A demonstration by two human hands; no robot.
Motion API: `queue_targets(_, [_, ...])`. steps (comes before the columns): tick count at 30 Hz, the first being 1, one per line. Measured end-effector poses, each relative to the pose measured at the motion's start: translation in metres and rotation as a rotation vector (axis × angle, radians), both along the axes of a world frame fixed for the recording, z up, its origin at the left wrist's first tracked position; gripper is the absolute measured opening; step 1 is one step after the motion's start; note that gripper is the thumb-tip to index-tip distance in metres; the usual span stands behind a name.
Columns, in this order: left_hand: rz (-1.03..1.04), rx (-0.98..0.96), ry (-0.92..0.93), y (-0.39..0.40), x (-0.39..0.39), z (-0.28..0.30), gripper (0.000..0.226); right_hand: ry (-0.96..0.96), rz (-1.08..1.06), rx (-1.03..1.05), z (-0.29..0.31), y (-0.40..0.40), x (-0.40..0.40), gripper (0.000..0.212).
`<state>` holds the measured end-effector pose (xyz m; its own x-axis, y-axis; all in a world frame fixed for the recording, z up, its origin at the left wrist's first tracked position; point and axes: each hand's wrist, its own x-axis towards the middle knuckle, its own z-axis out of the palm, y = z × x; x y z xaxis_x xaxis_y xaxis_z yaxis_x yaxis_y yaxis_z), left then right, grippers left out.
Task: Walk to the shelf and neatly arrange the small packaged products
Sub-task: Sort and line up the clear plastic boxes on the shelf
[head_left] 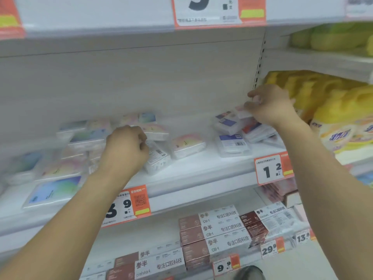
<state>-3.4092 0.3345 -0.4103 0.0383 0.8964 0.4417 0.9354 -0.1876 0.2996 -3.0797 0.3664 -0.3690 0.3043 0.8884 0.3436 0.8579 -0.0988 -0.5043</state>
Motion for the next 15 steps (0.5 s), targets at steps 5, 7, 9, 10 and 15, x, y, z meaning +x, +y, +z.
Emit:
queue_targets(5, [-0.066, 0.197, -0.125, -0.012, 0.012, 0.013, 0.019, 0.068, 0.405, 0.299, 0.002, -0.020, -0.081, 0.022])
queue_targets(7, [-0.050, 0.215, -0.245, -0.017, 0.012, 0.022, 0.024, 0.217, 0.707, -0.073, 0.001, -0.039, -0.120, 0.045])
queue_targets(9, [-0.029, 0.207, -0.349, -0.022, 0.008, 0.028, 0.025, 0.302, 0.853, -0.309, -0.010, -0.052, -0.153, 0.073])
queue_targets(10, [-0.025, 0.190, -0.386, -0.024, 0.005, 0.029, 0.024, 0.322, 0.862, -0.291, -0.017, -0.054, -0.166, 0.080])
queue_targets(15, [-0.210, 0.000, -0.270, -0.040, -0.025, 0.018, 0.048, 0.294, 0.772, -0.130, -0.030, -0.049, -0.194, 0.058])
